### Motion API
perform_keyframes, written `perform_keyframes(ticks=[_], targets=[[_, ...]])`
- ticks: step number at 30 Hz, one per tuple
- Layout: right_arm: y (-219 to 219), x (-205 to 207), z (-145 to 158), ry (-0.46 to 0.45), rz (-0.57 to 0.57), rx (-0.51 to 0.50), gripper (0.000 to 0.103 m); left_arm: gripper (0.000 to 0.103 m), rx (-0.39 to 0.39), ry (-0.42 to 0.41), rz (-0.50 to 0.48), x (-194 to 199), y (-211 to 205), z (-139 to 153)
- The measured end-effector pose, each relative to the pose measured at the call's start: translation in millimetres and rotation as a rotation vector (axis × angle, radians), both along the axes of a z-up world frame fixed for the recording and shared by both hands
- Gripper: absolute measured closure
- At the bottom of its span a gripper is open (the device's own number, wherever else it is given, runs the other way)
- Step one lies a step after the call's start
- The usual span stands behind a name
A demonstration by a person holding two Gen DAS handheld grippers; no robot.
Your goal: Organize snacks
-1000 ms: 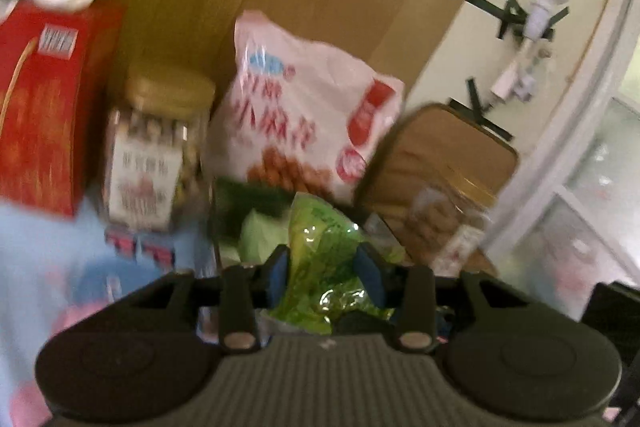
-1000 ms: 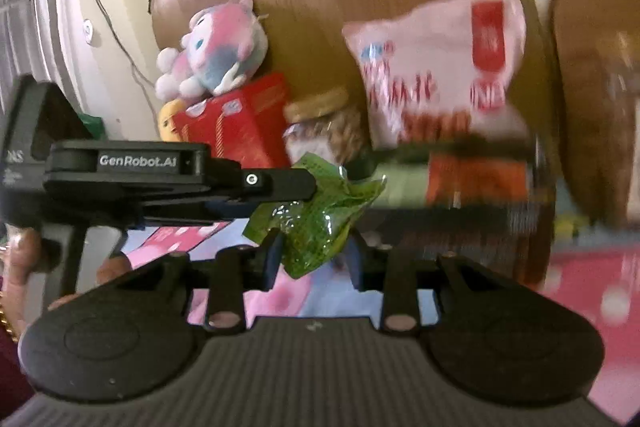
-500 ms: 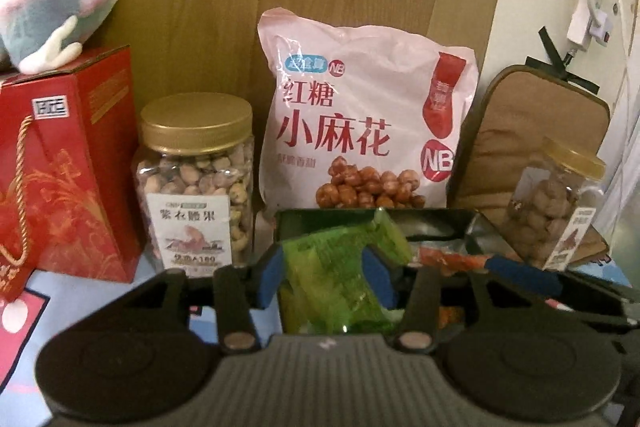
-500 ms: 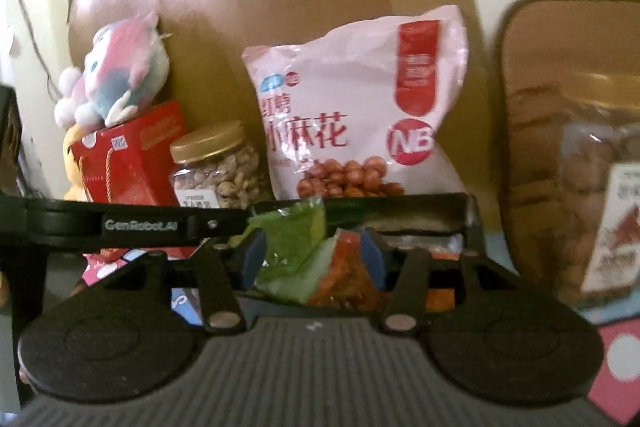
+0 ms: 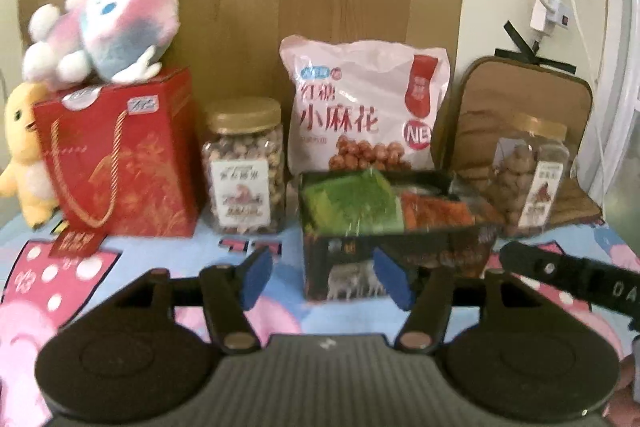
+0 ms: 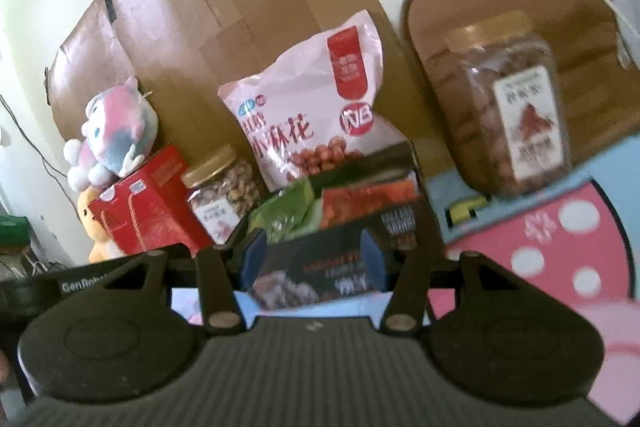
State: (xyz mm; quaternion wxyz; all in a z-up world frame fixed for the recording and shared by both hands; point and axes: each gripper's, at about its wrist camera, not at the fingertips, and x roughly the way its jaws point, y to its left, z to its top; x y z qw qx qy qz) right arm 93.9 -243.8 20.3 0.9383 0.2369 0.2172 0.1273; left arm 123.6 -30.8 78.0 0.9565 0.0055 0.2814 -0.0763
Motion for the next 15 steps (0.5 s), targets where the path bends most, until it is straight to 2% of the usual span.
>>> perform_keyframes(ticks=[1, 3, 4, 5, 10, 15], targets=[[2, -7, 0, 0.010, -0.004, 0.001, 0.048, 0.041, 0.001, 0.005, 0.007, -7, 2, -2], [3, -21, 1, 0.033, -0.006, 0.014, 0.043, 0.022, -0.006, 0.014, 0.021, -24, 6, -7], [5, -27, 2, 0.043, -0.012, 0.019, 0.037, 0.005, -0.014, 0.010, 0.028, -31, 8, -9], [6, -33, 2, 0.054, -0.021, 0.019, 0.029, 0.000, -0.017, 0.000, 0.038, -39, 11, -10], [17, -59, 2, 0.077, -0.022, 0.023, 0.013, 0.000, 0.012, -0.017, 0.067, -73, 19, -16], [31, -82, 1, 0.057, -0.007, -0.005, 0.008, 0.000, 0.011, 0.014, 0.064, -93, 24, -27]])
